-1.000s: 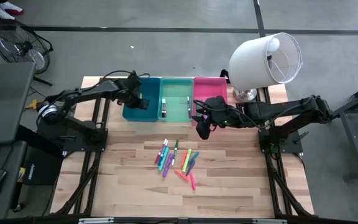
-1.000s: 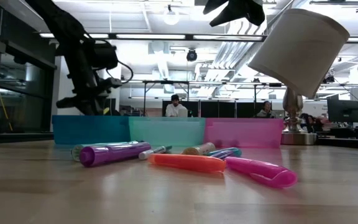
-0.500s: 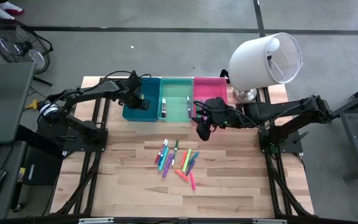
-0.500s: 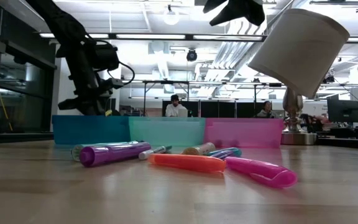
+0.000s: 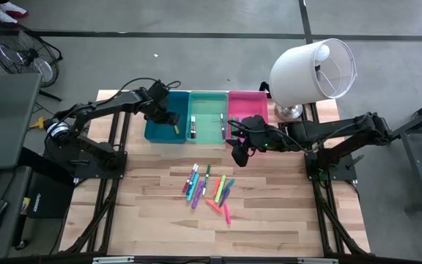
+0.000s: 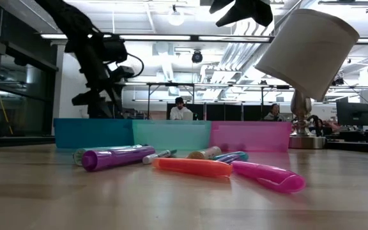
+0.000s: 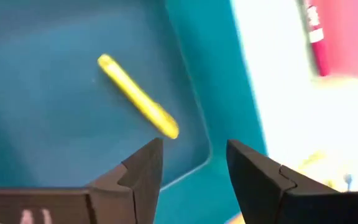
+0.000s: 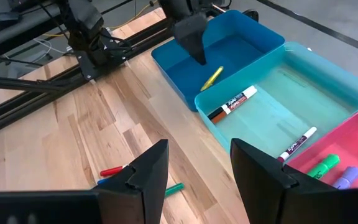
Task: Pick & Place Markers
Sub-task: Put the pink pen into the blue bin
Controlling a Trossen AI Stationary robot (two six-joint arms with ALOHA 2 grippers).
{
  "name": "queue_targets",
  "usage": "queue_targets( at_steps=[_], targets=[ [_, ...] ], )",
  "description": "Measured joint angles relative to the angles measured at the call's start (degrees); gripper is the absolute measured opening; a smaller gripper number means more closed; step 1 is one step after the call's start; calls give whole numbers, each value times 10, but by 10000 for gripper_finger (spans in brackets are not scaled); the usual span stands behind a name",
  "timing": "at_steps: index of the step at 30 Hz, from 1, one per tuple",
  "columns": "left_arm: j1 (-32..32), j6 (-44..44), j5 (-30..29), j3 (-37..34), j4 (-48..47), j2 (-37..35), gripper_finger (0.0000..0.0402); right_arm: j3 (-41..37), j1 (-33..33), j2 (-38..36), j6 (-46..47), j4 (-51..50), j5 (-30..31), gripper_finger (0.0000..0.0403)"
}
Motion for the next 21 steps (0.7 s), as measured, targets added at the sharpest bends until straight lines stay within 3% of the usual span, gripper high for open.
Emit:
queue_targets(
  at_steps=[6,11,21],
  targets=[
    [-1,14,-5,40,-45,-23,174,0,0,0,7,-13,0,162],
    [-39,24,-21,47,-51,-78,174,0,0,0,22,-46,-2,162],
    [-219,4,-123,48,-46,-191,175,0,0,0,4,-60,-49,162]
  ],
)
